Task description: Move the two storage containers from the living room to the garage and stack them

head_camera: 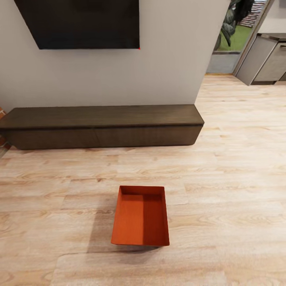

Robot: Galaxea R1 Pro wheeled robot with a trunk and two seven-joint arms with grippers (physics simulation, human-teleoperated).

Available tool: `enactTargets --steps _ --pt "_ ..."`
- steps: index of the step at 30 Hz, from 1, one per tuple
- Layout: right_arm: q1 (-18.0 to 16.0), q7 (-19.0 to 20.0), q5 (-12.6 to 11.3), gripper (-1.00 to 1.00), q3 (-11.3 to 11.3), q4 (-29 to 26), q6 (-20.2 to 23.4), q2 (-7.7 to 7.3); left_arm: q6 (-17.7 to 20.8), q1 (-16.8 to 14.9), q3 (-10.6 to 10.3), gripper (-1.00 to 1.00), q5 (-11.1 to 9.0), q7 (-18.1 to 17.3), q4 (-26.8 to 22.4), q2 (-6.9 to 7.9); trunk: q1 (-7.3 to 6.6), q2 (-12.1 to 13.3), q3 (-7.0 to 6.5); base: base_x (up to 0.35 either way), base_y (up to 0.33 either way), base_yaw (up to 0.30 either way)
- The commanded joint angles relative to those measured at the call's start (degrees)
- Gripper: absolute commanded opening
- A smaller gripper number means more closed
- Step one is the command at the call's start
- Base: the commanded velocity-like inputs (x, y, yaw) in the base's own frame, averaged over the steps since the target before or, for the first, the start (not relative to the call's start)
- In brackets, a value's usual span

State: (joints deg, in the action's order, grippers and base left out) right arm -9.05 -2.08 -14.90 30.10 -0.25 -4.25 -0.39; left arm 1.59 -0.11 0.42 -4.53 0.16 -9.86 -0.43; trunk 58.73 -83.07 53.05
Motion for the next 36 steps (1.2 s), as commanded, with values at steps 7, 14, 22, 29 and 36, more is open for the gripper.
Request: enactTargets --steps 7,14,22,29,36 --pt "0.0 -0.14 -0.57 1.0 0.49 -0.01 -0.05 0.05 0.17 0.02 0.02 1.0 -0.48 -0.05 -0.07 -0.01 0.0 -0.01 0.03 0.0 0.0 -0.079" --pt "0.0 -0.12 -0.57 1.0 0.49 -0.01 -0.08 0.04 0.13 -0.01 0.03 1.0 -0.45 -0.07 -0.06 -0.01 0.0 -0.01 0.03 0.096 0.086 -0.005" --pt "0.0 -0.12 -0.57 1.0 0.49 -0.01 -0.13 -0.05 0.12 0.01 0.03 1.0 -0.47 -0.05 -0.07 -0.01 0.0 -0.01 0.03 0.037 0.035 0.0" --pt "0.0 -0.12 -0.57 1.0 0.49 -0.01 -0.08 0.03 0.13 0.02 0.03 1.0 -0.48 -0.07 -0.07 -0.01 0.0 -0.01 0.03 0.001 0.001 0.0" --pt "0.0 -0.12 -0.39 1.0 0.57 -0.01 -0.13 -0.17 0.15 0.01 0.02 1.0 -0.48 -0.07 -0.07 -0.01 0.0 -0.01 0.03 0.0 0.0 0.0"
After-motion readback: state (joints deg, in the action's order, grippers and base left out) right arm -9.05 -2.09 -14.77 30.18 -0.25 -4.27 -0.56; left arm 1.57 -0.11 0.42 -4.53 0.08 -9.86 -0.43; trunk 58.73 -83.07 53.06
